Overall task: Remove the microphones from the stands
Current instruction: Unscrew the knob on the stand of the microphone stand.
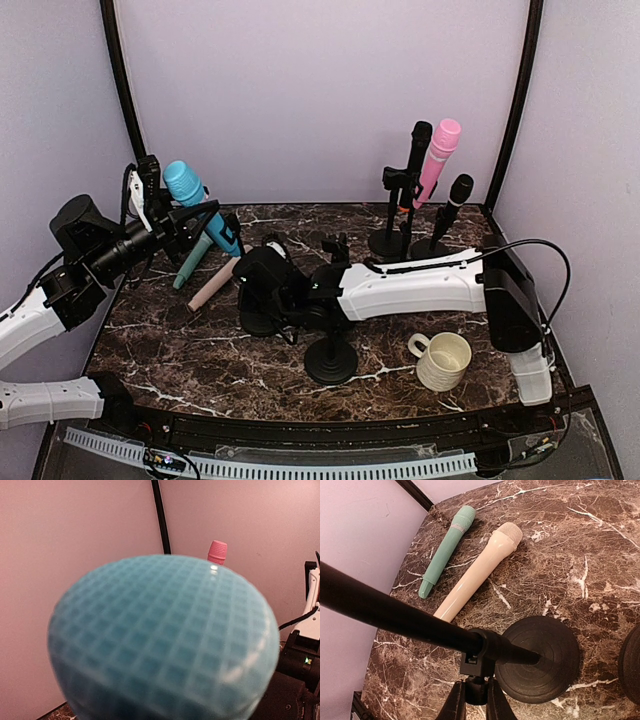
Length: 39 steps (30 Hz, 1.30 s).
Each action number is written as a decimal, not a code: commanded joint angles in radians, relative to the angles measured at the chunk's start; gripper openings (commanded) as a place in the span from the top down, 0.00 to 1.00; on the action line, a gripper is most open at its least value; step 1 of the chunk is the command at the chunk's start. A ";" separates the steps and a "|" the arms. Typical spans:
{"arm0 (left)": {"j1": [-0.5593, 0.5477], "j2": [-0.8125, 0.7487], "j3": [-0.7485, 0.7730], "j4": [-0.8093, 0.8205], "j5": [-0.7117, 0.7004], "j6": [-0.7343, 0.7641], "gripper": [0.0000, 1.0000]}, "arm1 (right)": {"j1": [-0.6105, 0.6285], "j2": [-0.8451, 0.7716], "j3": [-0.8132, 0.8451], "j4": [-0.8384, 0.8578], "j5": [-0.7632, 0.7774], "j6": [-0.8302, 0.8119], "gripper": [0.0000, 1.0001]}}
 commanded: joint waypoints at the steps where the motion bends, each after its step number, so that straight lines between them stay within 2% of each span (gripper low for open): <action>1: -0.004 -0.010 -0.002 0.042 0.000 0.001 0.89 | 0.001 -0.008 0.004 -0.014 0.072 -0.067 1.00; 8: -0.003 -0.004 0.001 0.034 -0.029 0.010 0.89 | 0.014 -0.025 0.010 -0.026 0.149 -0.264 1.00; 17: -0.004 0.001 0.009 0.024 -0.048 -0.001 0.89 | 0.059 0.011 0.031 -0.035 0.316 -0.614 1.00; 23: -0.003 0.006 0.018 0.013 -0.053 -0.003 0.89 | 0.084 0.044 0.039 -0.035 0.417 -0.720 1.00; 27: -0.004 0.021 0.019 0.008 -0.065 -0.001 0.89 | 0.099 0.044 0.001 0.034 0.443 -0.804 1.00; 39: -0.003 0.048 0.025 -0.004 -0.069 0.004 0.89 | 0.130 0.033 -0.115 0.272 0.419 -1.317 1.00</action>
